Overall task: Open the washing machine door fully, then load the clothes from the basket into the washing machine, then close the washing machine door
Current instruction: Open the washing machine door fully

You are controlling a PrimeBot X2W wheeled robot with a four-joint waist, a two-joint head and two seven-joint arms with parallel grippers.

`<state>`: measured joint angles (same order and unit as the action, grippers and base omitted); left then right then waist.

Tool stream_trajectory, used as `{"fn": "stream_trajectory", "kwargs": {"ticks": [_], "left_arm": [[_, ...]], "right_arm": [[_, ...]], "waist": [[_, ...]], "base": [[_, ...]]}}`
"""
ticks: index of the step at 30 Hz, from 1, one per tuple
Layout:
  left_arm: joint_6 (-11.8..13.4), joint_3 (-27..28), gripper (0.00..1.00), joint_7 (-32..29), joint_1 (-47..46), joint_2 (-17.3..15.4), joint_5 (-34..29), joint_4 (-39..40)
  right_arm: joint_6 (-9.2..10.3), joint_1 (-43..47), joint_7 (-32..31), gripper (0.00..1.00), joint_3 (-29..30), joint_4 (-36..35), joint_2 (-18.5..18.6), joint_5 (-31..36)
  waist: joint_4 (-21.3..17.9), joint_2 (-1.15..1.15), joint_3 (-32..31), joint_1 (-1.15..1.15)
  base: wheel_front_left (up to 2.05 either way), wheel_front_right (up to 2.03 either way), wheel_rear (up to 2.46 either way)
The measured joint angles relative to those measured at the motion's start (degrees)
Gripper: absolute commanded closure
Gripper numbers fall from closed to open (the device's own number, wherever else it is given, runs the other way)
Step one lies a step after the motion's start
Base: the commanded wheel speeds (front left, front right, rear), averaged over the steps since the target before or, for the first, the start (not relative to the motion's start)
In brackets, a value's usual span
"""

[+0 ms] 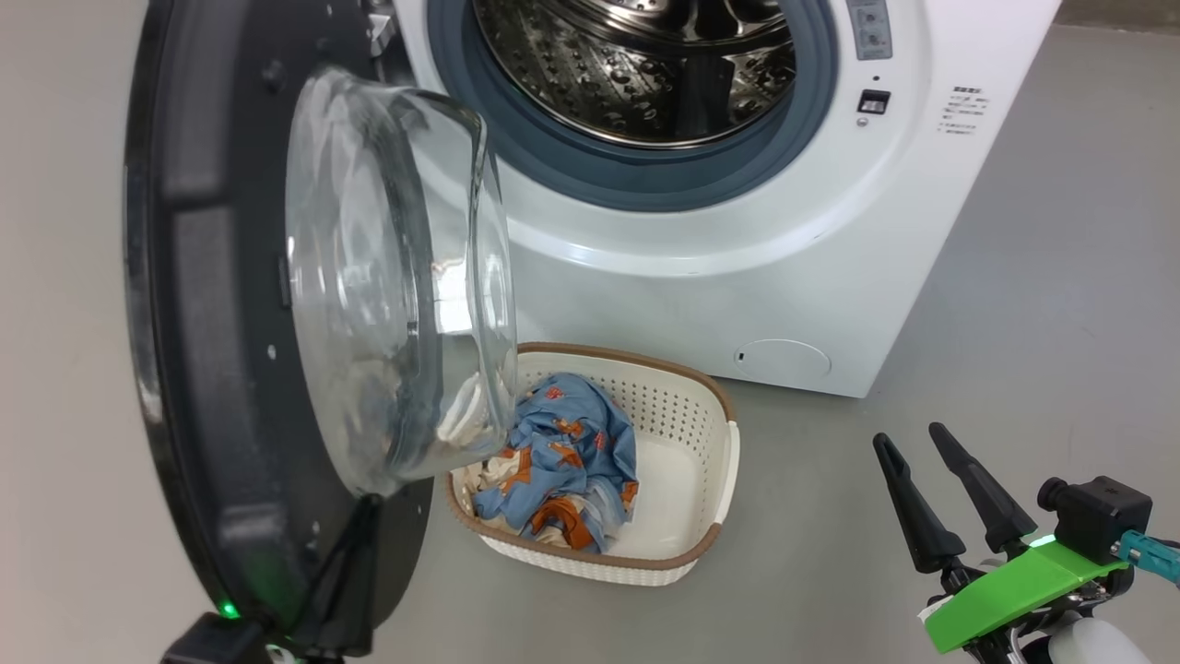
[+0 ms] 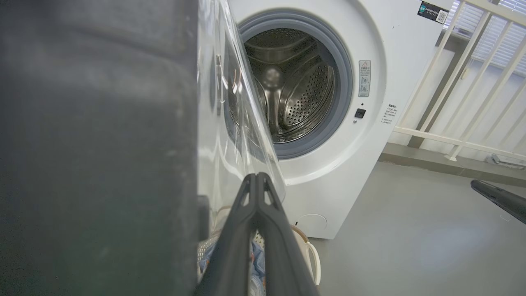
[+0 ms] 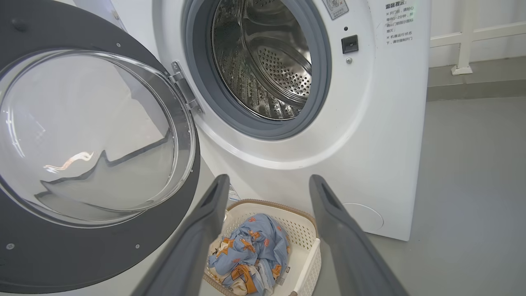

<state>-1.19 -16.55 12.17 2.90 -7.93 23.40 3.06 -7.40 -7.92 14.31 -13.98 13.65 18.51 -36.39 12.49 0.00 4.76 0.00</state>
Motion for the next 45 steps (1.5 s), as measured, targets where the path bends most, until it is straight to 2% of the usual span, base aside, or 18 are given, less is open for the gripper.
{"fn": "stream_trajectory", "kwargs": {"ticks": [18,26,32,45], "left_arm": [[1.29,5.90,1.00,-0.09,-3.85,-3.56,1.83,-2.50],[1.25,8.01,1.00,-0.58,-6.50,-5.63,3.53,-6.69],[0.89,9.40,1.00,-1.34,-9.42,-7.04,4.64,-10.36],[-2.13,11.67,1.00,-3.20,-18.59,-8.37,9.65,-21.24]], "right_arm": [[0.00,0.02,0.00,0.00,0.09,-0.02,-0.02,0.00],[0.00,0.01,0.00,0.00,0.07,-0.01,0.04,0.00],[0.00,-0.01,0.00,0.00,0.13,-0.02,-0.12,0.00],[0.00,-0.32,0.00,0.00,-0.13,0.01,-0.29,0.00]], "waist": [[3.84,0.00,0.88,0.00],[5.57,0.00,1.27,0.00],[7.01,0.00,1.86,0.00],[9.83,0.00,4.04,0.00]], "base": [[0.00,0.00,0.00],[0.00,0.00,0.00],[0.00,0.00,0.00],[0.00,0.00,0.00]]}}
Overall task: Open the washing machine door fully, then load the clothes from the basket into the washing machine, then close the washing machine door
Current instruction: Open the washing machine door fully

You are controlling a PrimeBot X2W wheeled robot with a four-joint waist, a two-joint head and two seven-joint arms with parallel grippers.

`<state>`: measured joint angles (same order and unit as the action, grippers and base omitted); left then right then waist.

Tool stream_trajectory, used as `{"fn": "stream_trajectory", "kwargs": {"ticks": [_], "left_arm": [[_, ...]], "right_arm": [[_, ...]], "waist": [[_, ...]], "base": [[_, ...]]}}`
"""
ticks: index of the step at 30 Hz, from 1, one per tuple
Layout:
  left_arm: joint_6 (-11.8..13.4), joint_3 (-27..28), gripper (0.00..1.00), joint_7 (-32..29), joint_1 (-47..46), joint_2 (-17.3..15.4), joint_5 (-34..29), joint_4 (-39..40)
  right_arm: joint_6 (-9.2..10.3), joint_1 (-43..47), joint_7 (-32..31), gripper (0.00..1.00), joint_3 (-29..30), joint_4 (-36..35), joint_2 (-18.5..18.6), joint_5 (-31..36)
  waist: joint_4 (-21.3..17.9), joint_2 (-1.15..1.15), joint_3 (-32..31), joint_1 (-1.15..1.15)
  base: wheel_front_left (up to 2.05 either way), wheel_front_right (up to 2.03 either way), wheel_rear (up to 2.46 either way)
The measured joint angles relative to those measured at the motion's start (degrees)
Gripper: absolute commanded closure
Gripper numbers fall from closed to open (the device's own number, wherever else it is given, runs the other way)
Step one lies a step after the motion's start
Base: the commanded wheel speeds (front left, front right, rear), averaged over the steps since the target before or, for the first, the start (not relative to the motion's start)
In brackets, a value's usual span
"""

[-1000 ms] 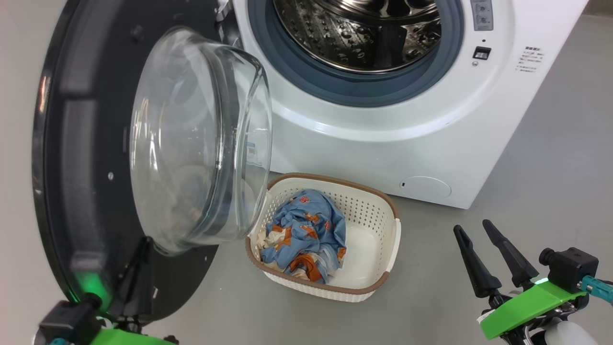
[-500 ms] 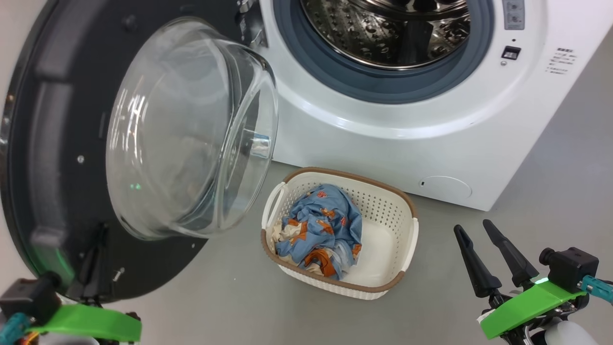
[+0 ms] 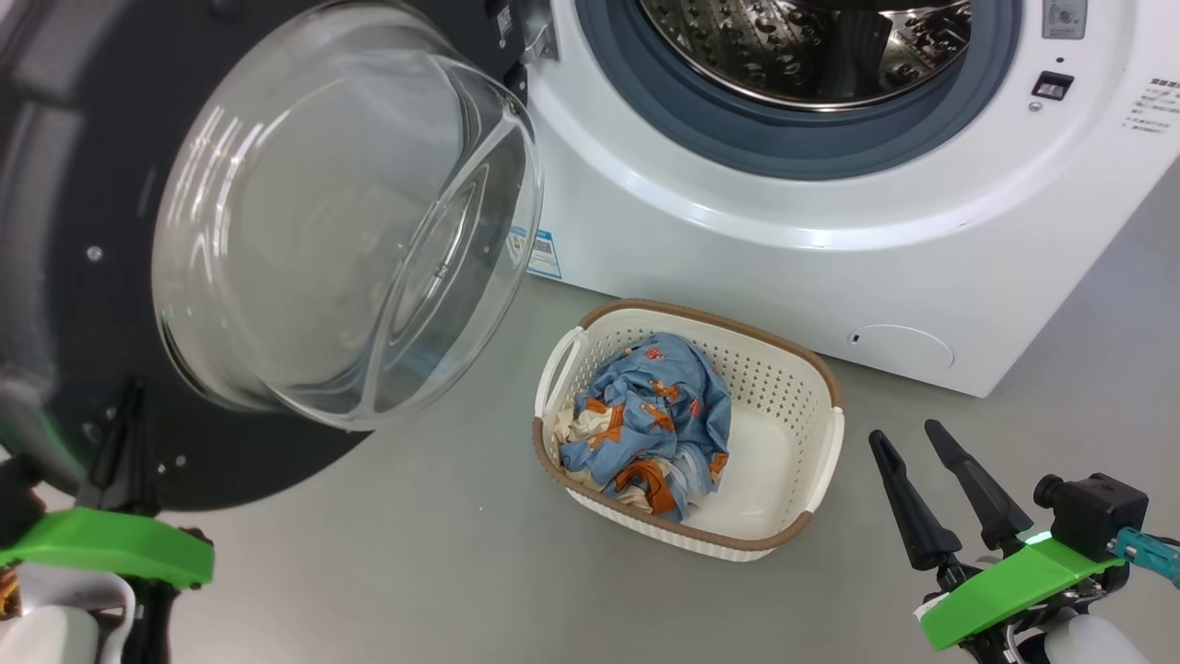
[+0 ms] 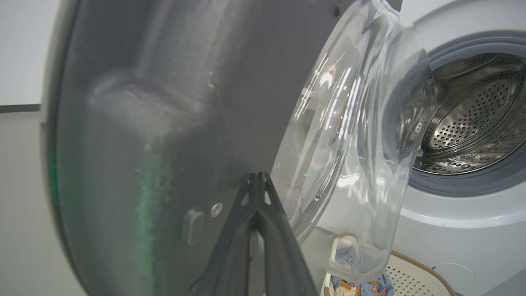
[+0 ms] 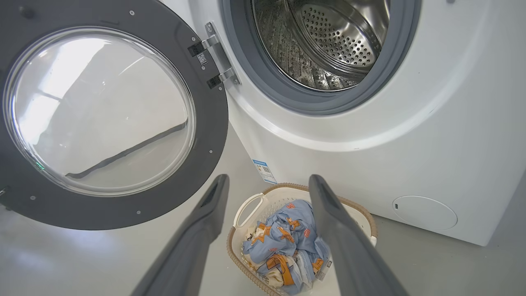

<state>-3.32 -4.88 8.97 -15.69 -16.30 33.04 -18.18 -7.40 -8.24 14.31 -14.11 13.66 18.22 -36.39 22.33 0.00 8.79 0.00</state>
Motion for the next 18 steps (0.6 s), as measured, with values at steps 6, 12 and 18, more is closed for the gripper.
{"fn": "stream_trajectory", "kwargs": {"ticks": [6,12,18], "left_arm": [[-1.07,0.20,1.00,-0.16,-3.92,-1.22,0.85,-6.04],[-2.05,-0.11,1.00,0.23,-6.78,-2.10,0.85,-10.70],[-2.50,-0.94,1.00,1.38,-7.31,-2.08,0.86,-12.21]], "right_arm": [[0.00,-0.21,0.00,0.00,-0.12,0.03,-0.01,-0.01],[0.00,-0.68,0.00,0.00,-0.27,0.16,-0.03,-0.01],[0.00,-1.18,0.00,0.00,-0.27,0.25,-0.05,-0.36]], "waist": [[0.75,0.00,0.62,0.00],[0.78,0.00,0.59,0.00],[0.47,0.00,0.35,0.00]], "base": [[0.00,0.00,0.00],[0.00,0.00,0.00],[0.00,0.00,0.00]]}}
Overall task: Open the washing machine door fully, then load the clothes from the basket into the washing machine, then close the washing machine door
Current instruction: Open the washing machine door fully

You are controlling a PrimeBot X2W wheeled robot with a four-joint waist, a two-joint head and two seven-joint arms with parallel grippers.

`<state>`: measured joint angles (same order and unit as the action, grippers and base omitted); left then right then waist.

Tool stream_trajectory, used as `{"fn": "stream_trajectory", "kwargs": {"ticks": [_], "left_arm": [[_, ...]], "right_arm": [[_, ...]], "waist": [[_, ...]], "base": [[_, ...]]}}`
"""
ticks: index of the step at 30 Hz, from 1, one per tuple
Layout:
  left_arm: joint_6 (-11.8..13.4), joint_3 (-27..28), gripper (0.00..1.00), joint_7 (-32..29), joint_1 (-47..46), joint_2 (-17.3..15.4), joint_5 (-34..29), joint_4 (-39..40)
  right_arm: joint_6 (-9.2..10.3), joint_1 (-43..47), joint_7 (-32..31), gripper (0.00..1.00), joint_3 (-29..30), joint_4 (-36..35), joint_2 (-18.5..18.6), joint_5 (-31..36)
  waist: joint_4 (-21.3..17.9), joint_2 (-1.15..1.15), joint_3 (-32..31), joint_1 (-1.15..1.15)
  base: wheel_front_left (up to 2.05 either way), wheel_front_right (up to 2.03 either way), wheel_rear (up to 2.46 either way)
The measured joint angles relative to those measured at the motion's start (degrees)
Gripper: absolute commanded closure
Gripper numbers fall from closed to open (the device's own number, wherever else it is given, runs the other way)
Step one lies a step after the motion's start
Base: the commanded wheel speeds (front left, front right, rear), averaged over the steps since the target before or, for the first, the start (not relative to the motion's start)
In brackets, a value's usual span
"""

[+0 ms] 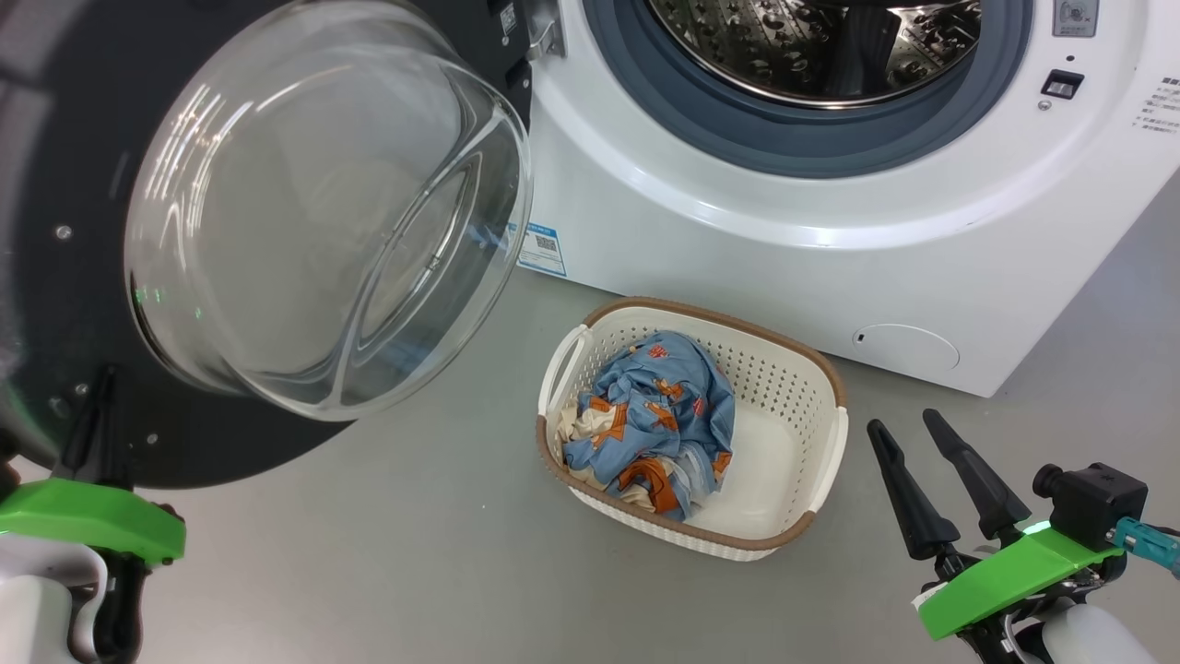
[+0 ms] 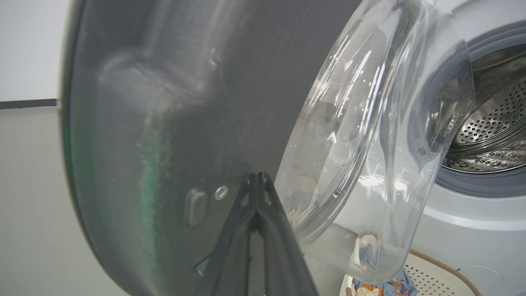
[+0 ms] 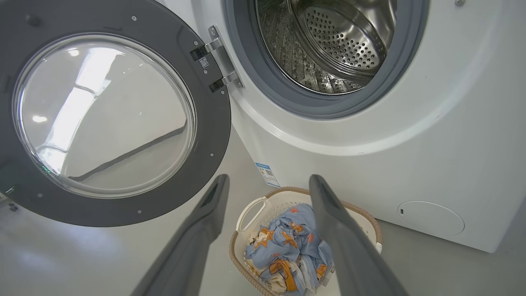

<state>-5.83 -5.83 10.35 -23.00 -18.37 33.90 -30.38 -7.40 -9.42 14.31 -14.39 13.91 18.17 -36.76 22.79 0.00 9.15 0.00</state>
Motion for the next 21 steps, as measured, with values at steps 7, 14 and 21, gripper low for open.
{"fn": "stream_trajectory", "kwargs": {"ticks": [7,14,21], "left_arm": [[-0.05,-0.92,1.00,0.85,0.01,0.13,-0.01,-0.18],[-0.05,-1.59,1.00,1.33,0.42,0.22,-0.01,1.70],[0.47,-1.60,0.36,2.09,3.54,0.63,0.00,7.01]], "right_arm": [[0.00,0.00,0.00,0.00,0.09,0.29,0.00,-0.15],[0.00,0.00,0.00,0.00,0.19,0.29,0.00,-0.15],[0.00,-0.05,0.00,0.00,0.26,0.23,-0.04,-0.18]], "waist": [[-0.15,0.00,-0.33,0.00],[-0.18,0.00,-0.17,0.00],[-1.32,0.00,0.07,0.00]], "base": [[0.00,0.00,0.00],[0.00,0.00,0.00],[0.00,0.00,0.00]]}}
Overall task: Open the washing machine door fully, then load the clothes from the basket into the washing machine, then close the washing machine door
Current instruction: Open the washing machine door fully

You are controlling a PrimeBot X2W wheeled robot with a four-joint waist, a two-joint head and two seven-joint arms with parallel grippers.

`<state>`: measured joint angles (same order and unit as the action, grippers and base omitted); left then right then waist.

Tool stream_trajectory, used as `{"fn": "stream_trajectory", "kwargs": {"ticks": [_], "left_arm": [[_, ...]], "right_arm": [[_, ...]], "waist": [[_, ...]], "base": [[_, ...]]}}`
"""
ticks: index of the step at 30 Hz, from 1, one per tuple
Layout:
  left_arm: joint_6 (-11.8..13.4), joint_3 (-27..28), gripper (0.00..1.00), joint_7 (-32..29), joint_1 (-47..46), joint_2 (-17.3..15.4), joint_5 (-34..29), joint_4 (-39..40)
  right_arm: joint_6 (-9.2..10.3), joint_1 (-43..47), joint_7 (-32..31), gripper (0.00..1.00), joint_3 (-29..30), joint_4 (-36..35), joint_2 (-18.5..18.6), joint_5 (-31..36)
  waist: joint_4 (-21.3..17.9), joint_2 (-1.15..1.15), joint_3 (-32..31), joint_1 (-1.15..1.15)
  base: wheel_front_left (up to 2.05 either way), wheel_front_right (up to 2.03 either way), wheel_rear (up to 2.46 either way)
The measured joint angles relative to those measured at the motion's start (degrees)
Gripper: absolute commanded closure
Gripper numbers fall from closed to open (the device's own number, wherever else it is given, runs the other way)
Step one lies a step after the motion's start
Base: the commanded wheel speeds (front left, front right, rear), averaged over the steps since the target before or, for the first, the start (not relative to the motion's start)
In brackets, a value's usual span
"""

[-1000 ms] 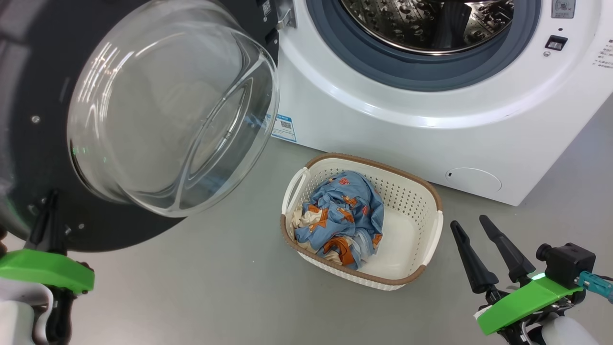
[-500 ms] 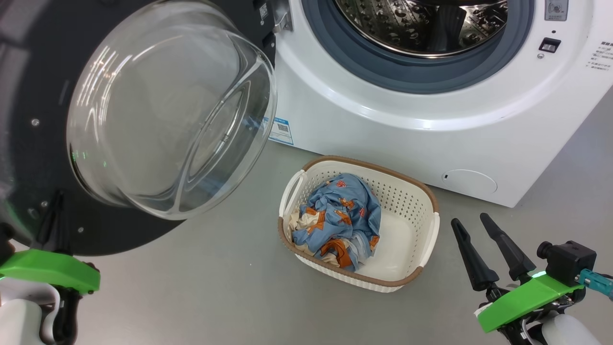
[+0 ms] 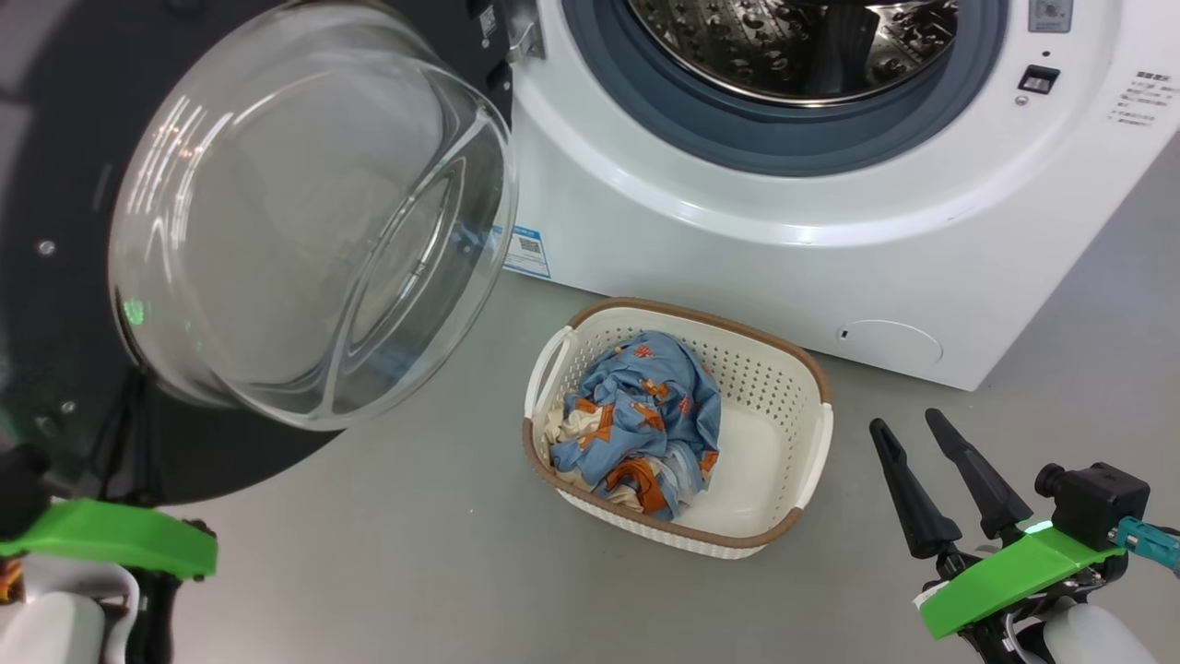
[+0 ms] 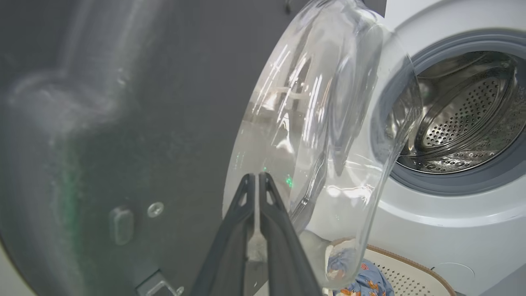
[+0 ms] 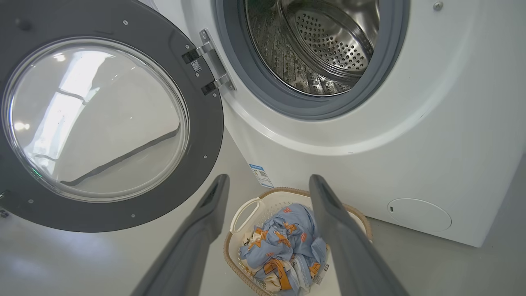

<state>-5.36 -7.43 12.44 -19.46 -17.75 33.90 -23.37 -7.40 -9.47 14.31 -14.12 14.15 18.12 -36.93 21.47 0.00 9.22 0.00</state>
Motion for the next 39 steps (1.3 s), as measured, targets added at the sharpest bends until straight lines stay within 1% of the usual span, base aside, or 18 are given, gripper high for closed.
{"fn": "stream_trajectory", "kwargs": {"ticks": [1,6,10,16,19,25,39], "left_arm": [[0.11,-0.10,0.00,0.01,0.71,0.13,0.00,0.83],[0.92,-0.20,0.00,0.22,4.75,0.51,0.01,5.50],[2.40,-0.93,0.00,0.25,7.51,0.85,-0.04,10.29],[4.22,-2.45,0.00,0.26,9.97,1.75,-1.24,15.89],[4.69,-3.12,0.00,0.32,10.62,1.81,-2.42,17.78],[5.45,-4.10,0.00,0.34,11.22,2.27,-3.01,19.20],[6.81,-5.61,0.00,1.34,11.26,3.23,-6.73,18.24]], "right_arm": [[0.00,0.00,0.00,0.00,-0.02,0.00,0.00,-0.08],[0.00,-0.02,0.00,0.00,-0.69,0.09,-0.01,-0.52],[0.00,-0.01,0.00,0.00,-0.68,0.10,0.07,-0.52],[0.00,-0.01,0.00,0.00,-0.35,0.03,0.36,-0.51],[0.00,-0.01,0.00,0.00,-0.22,-0.09,0.48,-0.49],[0.00,-0.01,0.00,0.00,-0.09,-0.25,0.57,-0.48],[0.00,-0.04,0.00,0.00,0.80,-0.54,0.86,0.58]], "waist": [[-0.24,0.00,-0.01,0.00],[-1.72,0.00,-0.23,0.00],[-3.00,0.00,-0.55,0.00],[-4.97,0.00,-1.08,0.00],[-6.10,0.00,-1.34,0.00],[-8.70,0.00,-1.63,0.00],[-16.22,0.00,-1.77,0.00]], "base": [[0.00,0.00,0.00],[0.00,0.00,0.00],[0.00,0.00,0.00],[0.00,0.00,0.00],[0.00,0.00,0.00],[0.00,0.00,0.00],[0.00,0.00,0.00]]}}
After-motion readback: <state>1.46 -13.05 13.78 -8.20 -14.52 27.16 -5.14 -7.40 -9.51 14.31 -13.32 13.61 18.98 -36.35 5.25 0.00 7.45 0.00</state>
